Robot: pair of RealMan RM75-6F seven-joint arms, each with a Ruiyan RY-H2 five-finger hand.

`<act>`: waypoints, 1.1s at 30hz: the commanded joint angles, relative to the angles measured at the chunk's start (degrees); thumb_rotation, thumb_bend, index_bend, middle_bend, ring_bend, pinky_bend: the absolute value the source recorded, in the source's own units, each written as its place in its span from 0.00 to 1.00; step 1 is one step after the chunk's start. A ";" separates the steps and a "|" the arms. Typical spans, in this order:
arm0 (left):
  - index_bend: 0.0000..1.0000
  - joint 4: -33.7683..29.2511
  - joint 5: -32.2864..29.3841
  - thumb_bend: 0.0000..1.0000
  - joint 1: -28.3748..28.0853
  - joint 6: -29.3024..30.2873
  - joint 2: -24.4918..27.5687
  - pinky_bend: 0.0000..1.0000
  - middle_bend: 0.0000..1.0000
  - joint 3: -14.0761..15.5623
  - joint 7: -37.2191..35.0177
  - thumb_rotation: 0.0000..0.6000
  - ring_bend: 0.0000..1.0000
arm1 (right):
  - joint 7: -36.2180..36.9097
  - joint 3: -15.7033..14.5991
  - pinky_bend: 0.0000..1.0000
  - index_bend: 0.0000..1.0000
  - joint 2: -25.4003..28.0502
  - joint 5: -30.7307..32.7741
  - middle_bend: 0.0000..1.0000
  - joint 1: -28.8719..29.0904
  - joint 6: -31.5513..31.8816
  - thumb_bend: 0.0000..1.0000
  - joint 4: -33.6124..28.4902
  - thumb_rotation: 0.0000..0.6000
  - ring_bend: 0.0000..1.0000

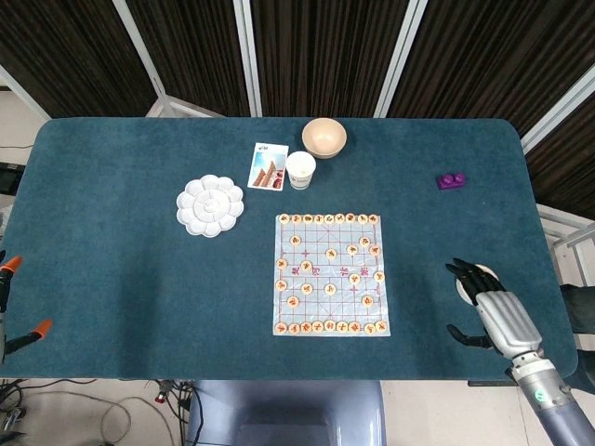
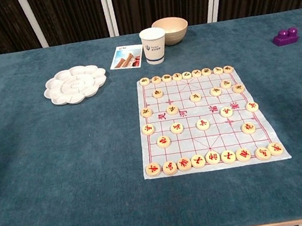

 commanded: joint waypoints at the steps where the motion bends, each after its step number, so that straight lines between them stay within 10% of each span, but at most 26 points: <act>1: 0.11 0.06 -0.16 0.00 -0.04 0.06 -0.17 0.00 0.00 -0.10 0.48 1.00 0.00 | -8.54 3.73 0.14 0.07 2.85 11.34 0.00 8.48 -9.30 0.36 -4.86 1.00 0.01; 14: 0.11 0.34 -0.87 0.00 -0.24 -0.21 -0.30 0.00 0.00 -0.48 0.19 1.00 0.00 | -34.30 5.18 0.14 0.21 -15.56 37.27 0.00 21.38 -4.43 0.36 -2.08 1.00 0.01; 33: 0.11 0.69 -1.54 0.00 -0.62 -0.94 -0.49 0.00 0.00 -0.63 -0.04 1.00 0.00 | -49.08 4.21 0.14 0.36 -35.10 46.45 0.00 29.29 4.96 0.36 6.02 1.00 0.01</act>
